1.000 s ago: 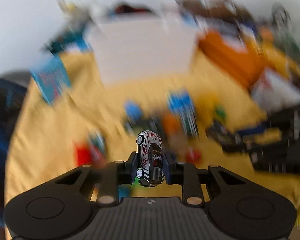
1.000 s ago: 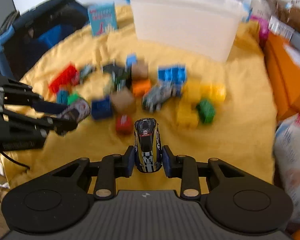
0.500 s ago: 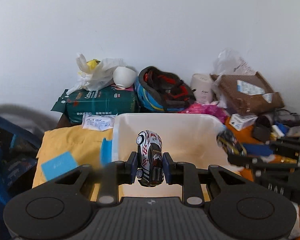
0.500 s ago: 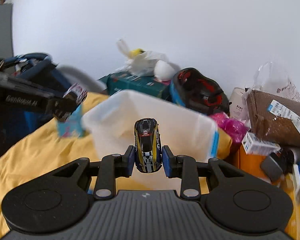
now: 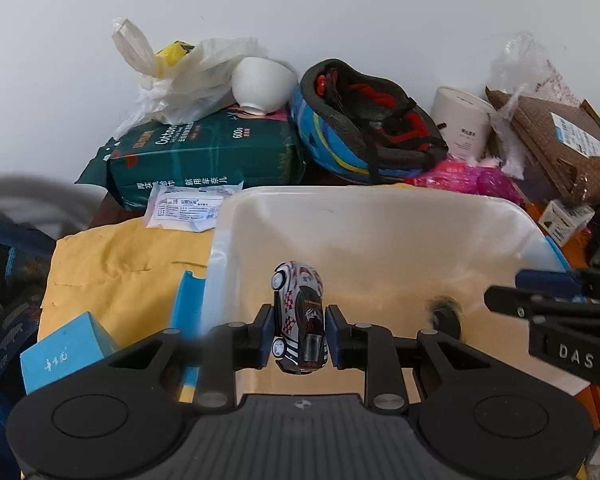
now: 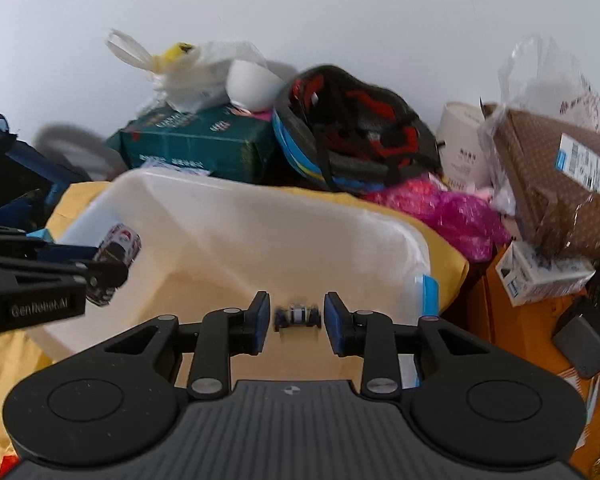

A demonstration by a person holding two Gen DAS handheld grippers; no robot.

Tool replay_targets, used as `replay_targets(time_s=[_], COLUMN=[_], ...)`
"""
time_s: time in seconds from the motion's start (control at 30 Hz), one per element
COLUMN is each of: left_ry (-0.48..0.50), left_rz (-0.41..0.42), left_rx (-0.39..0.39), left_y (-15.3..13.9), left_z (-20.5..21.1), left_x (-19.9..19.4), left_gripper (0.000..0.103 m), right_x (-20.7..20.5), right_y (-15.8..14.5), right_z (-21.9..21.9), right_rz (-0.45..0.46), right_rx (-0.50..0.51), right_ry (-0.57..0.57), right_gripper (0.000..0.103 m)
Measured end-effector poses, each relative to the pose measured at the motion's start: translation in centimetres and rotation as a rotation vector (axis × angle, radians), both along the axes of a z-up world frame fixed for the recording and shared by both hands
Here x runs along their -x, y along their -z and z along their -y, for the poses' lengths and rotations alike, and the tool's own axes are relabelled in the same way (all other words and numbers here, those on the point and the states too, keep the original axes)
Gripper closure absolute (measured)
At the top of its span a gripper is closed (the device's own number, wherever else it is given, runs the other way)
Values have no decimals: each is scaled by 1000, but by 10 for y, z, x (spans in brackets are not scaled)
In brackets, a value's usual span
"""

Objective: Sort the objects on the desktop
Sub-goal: 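Carry both cars over the white bin and open both tools to drop them, then move both open tools back over the toy pile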

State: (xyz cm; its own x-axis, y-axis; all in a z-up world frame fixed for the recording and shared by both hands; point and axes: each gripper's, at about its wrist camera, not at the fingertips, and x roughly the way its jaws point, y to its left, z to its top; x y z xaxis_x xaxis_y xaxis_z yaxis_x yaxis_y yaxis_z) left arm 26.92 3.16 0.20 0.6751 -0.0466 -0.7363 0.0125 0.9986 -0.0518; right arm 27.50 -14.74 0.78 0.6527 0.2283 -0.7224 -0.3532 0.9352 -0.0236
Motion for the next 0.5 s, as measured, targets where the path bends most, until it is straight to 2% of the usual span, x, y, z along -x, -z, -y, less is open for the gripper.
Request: replay_targets(time_s=[0.13, 0.2, 0.4, 0.5], left_ry=[82, 114, 136, 144], left_rz=[35, 48, 158, 197], left_rx=[-30, -45, -44, -28], left_y=[-2, -7, -33, -48], left_z=[15, 21, 17, 6], left_x=[18, 29, 79, 104], left_gripper=[71, 64, 48, 46], right_x=[6, 13, 51, 76], right_y=[-1, -6, -25, -36], right_z=[4, 4, 7, 9], right_rz=[4, 34, 101, 130], right_rx=[-20, -18, -22, -10], right_ry=[16, 13, 27, 50], right_gripper=[66, 63, 59, 58])
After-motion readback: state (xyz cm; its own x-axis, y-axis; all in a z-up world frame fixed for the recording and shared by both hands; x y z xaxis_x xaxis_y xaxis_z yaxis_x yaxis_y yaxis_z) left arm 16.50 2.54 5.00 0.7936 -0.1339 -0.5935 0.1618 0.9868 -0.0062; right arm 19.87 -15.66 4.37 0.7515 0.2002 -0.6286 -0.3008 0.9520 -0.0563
